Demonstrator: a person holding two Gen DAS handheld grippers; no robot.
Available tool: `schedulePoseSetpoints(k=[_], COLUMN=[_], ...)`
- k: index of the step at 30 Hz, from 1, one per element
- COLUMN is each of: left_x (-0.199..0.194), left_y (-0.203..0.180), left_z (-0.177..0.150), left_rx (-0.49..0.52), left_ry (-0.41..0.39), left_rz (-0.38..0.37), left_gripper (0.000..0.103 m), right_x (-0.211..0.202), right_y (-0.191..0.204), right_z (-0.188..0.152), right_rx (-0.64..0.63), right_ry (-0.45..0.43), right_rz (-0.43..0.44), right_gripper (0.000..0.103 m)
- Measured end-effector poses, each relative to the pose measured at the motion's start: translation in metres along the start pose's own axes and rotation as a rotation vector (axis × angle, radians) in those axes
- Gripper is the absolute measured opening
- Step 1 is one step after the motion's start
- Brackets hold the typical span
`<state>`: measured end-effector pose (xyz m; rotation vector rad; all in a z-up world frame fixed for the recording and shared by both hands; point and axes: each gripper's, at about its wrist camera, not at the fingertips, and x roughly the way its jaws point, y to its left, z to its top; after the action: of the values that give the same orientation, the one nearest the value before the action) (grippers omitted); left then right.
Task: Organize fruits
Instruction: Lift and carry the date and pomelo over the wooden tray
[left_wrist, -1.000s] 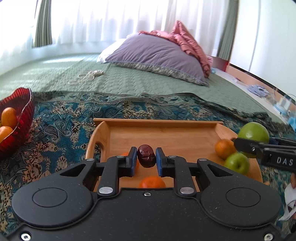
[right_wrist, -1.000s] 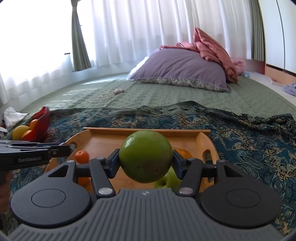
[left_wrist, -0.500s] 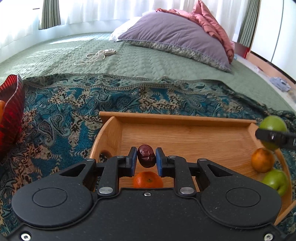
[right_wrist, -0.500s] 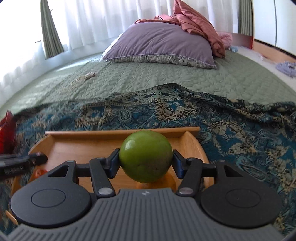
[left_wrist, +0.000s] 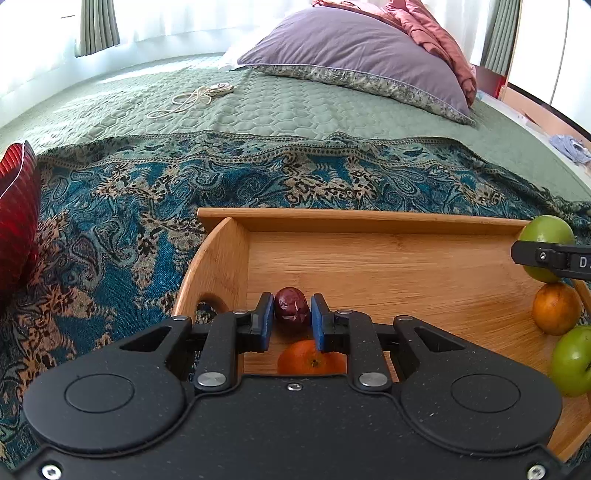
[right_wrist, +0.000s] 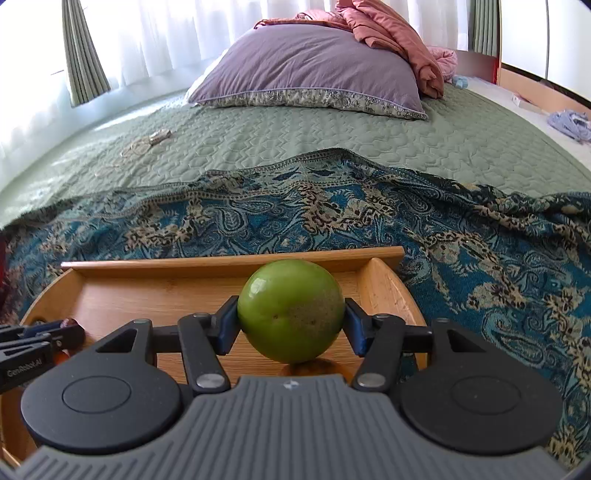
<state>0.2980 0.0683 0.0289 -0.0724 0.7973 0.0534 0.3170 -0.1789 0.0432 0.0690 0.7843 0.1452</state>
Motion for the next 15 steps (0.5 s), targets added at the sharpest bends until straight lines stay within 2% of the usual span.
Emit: schedulePoseSetpoints(k=[15], left_x=[0.001], left_y=[-0.003], left_z=[0.000], left_rx=[0.018], left_ry=[-0.004], left_rz=[0.008], left_gripper=[0.020], right_x=[0.013], right_y=[0.004], right_z=[-0.002], right_rx=[-0.025], right_ry=[0.059], right_rz=[-0.028], right_gripper=[0.061])
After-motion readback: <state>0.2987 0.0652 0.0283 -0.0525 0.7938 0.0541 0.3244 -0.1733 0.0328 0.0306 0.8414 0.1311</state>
